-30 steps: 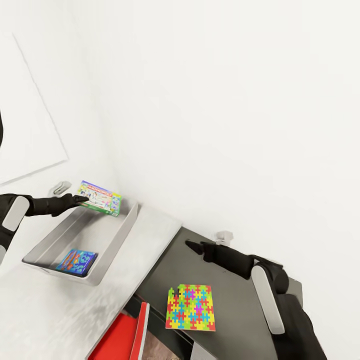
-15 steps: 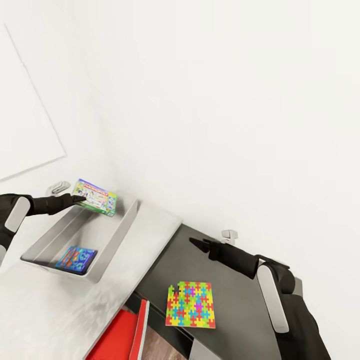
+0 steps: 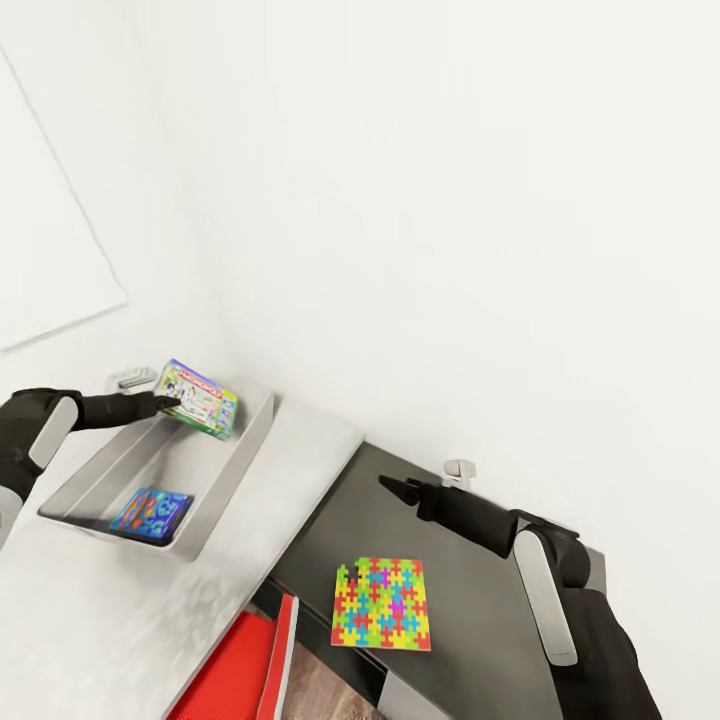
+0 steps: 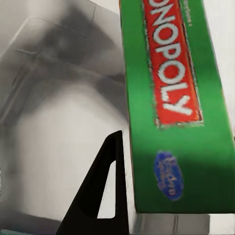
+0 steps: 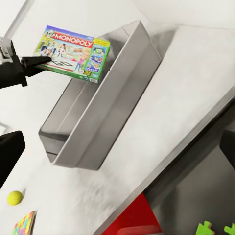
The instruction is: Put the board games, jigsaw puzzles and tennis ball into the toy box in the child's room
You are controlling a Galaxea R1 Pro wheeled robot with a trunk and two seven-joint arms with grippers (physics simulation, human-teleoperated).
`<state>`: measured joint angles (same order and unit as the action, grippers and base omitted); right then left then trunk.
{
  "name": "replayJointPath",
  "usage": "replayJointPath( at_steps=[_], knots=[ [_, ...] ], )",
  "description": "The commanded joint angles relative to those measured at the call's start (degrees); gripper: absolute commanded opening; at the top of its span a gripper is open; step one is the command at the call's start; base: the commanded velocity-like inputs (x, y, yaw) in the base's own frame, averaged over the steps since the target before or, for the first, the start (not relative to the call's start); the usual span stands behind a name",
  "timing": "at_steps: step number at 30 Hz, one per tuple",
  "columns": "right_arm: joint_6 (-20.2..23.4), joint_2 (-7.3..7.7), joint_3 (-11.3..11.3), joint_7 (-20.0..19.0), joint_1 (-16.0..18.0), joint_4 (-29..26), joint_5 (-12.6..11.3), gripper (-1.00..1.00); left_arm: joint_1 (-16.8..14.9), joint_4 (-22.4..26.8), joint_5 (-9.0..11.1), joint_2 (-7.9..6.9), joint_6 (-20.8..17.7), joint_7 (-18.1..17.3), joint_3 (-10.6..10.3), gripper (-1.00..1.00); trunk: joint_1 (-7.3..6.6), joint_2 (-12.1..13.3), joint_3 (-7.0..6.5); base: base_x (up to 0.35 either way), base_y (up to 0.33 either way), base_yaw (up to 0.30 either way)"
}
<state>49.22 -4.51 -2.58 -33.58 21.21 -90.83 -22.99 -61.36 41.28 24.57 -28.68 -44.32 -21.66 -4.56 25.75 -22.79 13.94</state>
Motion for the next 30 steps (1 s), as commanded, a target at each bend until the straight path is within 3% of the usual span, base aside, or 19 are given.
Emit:
replayJointPath(
  at_steps=[1, 7, 22, 28, 30],
  knots=[
    [0.4, -0.06, -0.1, -0.3, 0.1, 0.0, 0.0, 1.00, -0.1, 0.0, 0.0, -0.06, 0.2, -0.1, -1.1, -1.00, 0.03, -0.1, 0.21, 0.000, 0.000, 0.000],
    [0.3, -0.05, -0.2, -0.3, 0.1, 0.0, 0.0, 1.00, -0.1, 0.0, -0.1, -0.10, 1.0, -0.1, -3.1, -1.00, 0.03, -0.1, 0.77, 0.000, 0.000, 0.000],
    [0.1, -0.05, -0.2, -0.3, 0.1, 0.0, 0.0, 1.00, -0.1, -0.2, -0.7, -0.21, 3.5, -0.1, -3.5, -1.00, 0.03, -0.1, 2.17, 0.000, 0.000, 0.000],
    [0.0, -0.01, -0.2, -0.3, 0.1, 0.0, 0.1, 1.00, -0.1, -0.2, -6.1, -0.12, 5.2, -0.1, -3.4, -1.00, 0.03, -0.1, 2.73, 0.000, 0.000, 0.000],
    [0.0, -0.03, -0.2, -0.3, 0.1, 0.0, 0.1, 1.00, -0.1, -0.2, -7.0, -0.14, 5.5, -0.1, -3.4, -1.00, 0.03, -0.1, 2.92, 0.000, 0.000, 0.000]
  ],
)
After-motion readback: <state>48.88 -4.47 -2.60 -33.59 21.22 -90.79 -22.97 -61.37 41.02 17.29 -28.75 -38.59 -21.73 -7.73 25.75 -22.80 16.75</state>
